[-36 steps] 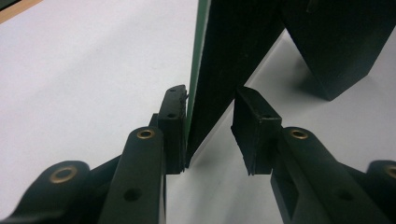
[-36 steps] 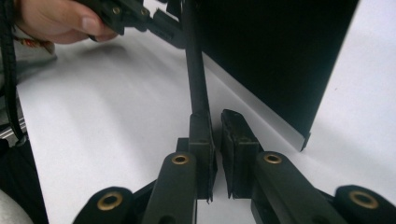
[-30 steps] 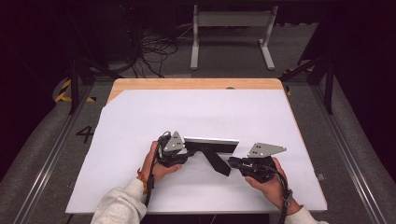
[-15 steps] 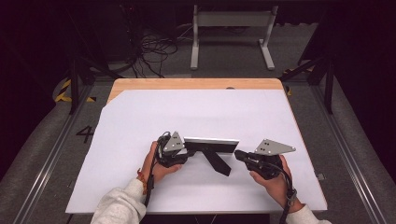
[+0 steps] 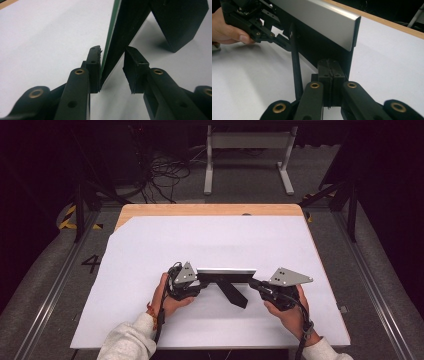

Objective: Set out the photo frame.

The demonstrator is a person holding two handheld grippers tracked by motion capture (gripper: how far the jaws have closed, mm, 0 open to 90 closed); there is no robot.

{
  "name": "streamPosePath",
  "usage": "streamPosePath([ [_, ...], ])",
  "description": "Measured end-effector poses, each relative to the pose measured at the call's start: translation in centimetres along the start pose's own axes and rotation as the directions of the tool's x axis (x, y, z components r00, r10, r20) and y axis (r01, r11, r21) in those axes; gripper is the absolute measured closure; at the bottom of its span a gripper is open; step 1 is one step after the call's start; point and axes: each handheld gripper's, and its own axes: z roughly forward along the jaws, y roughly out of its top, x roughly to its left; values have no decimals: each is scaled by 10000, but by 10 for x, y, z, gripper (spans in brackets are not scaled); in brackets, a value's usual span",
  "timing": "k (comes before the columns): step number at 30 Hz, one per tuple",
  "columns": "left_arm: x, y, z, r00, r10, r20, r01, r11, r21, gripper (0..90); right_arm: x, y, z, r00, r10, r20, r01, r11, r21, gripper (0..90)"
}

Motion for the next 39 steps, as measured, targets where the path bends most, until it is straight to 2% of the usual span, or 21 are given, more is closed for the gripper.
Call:
streamPosePath([
  [4, -1, 1, -8, 10000, -15, 5, 15, 9998, -207, 682, -1, 2, 2, 10000, -18, 35, 18, 10000, -31, 900],
  [6, -1, 3, -13, 9999, -74, 132, 81, 9985, -538, 682, -1, 1, 4, 10000, -35, 27, 35, 10000, 1, 900],
  [10, -2, 6, -21, 9999, 87, 137, -75, 9965, -830, 684, -1, 0, 8, 9999, -33, 148, 32, 10000, 57, 900],
  [15, -4, 7, -24, 9996, 251, 119, -241, 9968, -762, 720, 0, -1, 14, 9994, -150, 313, 144, 9997, 184, 900],
  [20, -11, 7, -24, 9980, 632, -83, -636, 9958, -654, 756, -1, -1, 22, 9983, -328, 481, 313, 9990, 321, 900],
  [25, -16, 8, -22, 9963, 834, -227, -848, 9943, -648, 791, -9, 0, 30, 9980, -30, 627, 14, 9997, 249, 900],
  [32, -19, 9, -20, 9961, 855, -197, -866, 9940, -672, 829, -17, 2, 39, 9964, 205, 822, -214, 9997, 103, 900],
  [35, -21, 10, -18, 9953, 945, -219, -957, 9935, -622, 838, -22, 5, 48, 9946, 473, 921, -471, 9989, -44, 900],
  [39, -22, 11, -16, 9955, 932, -199, -942, 9936, -618, 830, -25, 9, 56, 9933, 533, 1027, -526, 9986, -95, 900],
])
